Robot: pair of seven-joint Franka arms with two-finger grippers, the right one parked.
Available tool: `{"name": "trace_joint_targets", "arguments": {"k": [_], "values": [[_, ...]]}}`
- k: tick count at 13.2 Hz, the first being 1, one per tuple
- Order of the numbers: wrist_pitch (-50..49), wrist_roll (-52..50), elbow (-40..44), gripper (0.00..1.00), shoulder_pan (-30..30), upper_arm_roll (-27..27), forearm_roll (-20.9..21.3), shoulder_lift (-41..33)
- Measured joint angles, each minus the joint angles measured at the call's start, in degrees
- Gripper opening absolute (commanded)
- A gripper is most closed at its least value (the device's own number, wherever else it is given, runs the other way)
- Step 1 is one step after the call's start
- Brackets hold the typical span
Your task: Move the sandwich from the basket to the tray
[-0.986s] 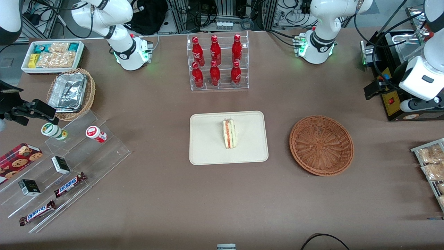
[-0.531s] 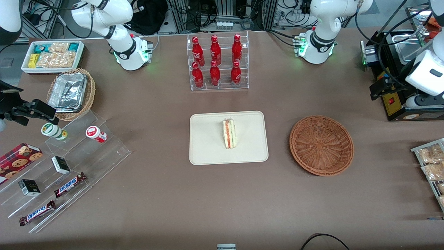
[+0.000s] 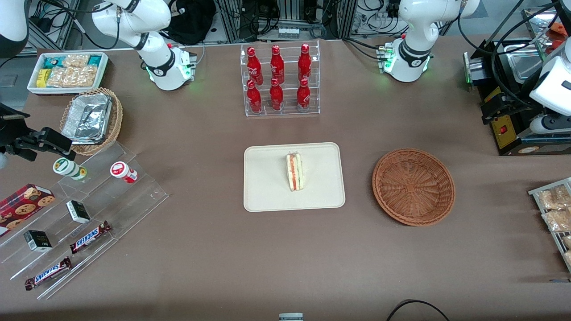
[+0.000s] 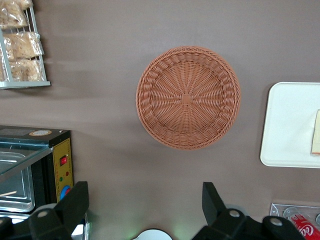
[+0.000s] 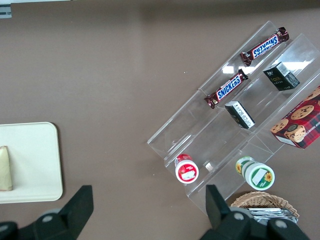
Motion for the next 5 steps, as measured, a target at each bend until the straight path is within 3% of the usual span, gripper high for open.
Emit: {"name": "trace_joint_targets", "arguments": {"k": [5], "values": [[-0.25,-0.35,0.01,1.00,-0.04,1.41,-1.09,-0.06]]}}
